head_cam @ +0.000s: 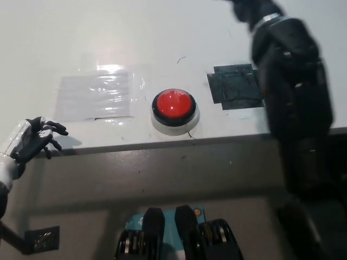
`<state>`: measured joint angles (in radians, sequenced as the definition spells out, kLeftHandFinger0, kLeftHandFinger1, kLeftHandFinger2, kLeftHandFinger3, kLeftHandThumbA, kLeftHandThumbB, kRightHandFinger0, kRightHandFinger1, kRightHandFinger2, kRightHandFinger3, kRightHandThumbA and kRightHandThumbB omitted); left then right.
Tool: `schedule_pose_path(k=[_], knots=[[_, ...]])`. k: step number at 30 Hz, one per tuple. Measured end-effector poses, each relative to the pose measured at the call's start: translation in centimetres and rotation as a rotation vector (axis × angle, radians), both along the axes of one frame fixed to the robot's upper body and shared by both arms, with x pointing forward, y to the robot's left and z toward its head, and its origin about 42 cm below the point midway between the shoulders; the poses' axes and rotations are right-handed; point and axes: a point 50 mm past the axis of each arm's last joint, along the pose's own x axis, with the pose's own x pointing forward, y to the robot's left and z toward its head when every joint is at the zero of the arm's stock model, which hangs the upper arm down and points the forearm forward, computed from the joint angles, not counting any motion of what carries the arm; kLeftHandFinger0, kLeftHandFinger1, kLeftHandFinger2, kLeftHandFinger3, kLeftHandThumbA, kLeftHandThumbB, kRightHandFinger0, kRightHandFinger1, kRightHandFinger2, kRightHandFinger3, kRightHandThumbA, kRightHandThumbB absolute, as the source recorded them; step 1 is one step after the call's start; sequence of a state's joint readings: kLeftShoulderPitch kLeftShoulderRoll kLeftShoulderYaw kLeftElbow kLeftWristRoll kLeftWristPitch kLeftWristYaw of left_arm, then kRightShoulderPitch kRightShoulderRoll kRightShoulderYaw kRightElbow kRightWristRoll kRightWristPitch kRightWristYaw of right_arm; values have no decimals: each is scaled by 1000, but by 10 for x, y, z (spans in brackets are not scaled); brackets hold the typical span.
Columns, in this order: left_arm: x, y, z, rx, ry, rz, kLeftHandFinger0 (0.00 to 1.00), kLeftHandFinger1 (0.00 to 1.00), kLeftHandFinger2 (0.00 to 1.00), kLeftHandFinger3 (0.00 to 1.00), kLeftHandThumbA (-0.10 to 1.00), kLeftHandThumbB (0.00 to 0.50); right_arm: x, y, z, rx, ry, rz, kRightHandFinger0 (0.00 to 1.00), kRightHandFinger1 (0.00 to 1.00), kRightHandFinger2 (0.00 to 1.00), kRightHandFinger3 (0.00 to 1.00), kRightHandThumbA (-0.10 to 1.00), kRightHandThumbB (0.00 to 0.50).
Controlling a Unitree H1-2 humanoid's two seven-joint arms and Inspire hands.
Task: The robot uses its right hand to make a fist and press the red button kept in the middle of the desk
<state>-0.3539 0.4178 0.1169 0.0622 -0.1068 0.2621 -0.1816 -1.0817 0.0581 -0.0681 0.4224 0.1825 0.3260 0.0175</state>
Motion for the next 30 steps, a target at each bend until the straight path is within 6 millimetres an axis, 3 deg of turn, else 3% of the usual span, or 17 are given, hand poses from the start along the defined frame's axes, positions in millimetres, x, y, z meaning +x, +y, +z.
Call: schedule_pose_path(k=[6, 8, 10, 15, 18, 24, 27, 30], knots=[[3, -2, 3, 2, -8, -10, 226, 335, 485, 603, 532, 0, -4, 43, -27, 28, 50, 82, 0, 0, 322, 343, 1000, 153], [4, -4, 5, 3, -9, -17, 194, 313, 464, 601, 531, 0, -7, 51, -35, 34, 56, 101, 0, 0, 309, 351, 1000, 136], [6, -5, 6, 4, -12, -22, 232, 336, 488, 618, 543, 0, -8, 55, -45, 40, 68, 112, 0, 0, 286, 329, 1000, 92], [10, -6, 9, 4, -14, -30, 160, 312, 458, 591, 525, 0, -5, 58, -73, 43, 115, 129, 0, 0, 265, 302, 1000, 86], [11, -7, 10, 4, -14, -32, 180, 316, 450, 585, 527, 0, -3, 57, -90, 44, 147, 129, 0, 0, 243, 296, 1000, 77], [11, -7, 11, 4, -16, -32, 177, 314, 463, 598, 523, 0, -4, 50, -127, 43, 204, 130, 0, 0, 273, 325, 1000, 116], [11, -7, 11, 5, -16, -32, 222, 334, 481, 605, 526, 0, -5, 44, -142, 46, 229, 124, 0, 0, 273, 328, 1000, 92], [11, -7, 11, 6, -16, -32, 198, 328, 479, 604, 527, 0, -6, 35, -153, 61, 245, 106, 0, 0, 270, 341, 1000, 93]])
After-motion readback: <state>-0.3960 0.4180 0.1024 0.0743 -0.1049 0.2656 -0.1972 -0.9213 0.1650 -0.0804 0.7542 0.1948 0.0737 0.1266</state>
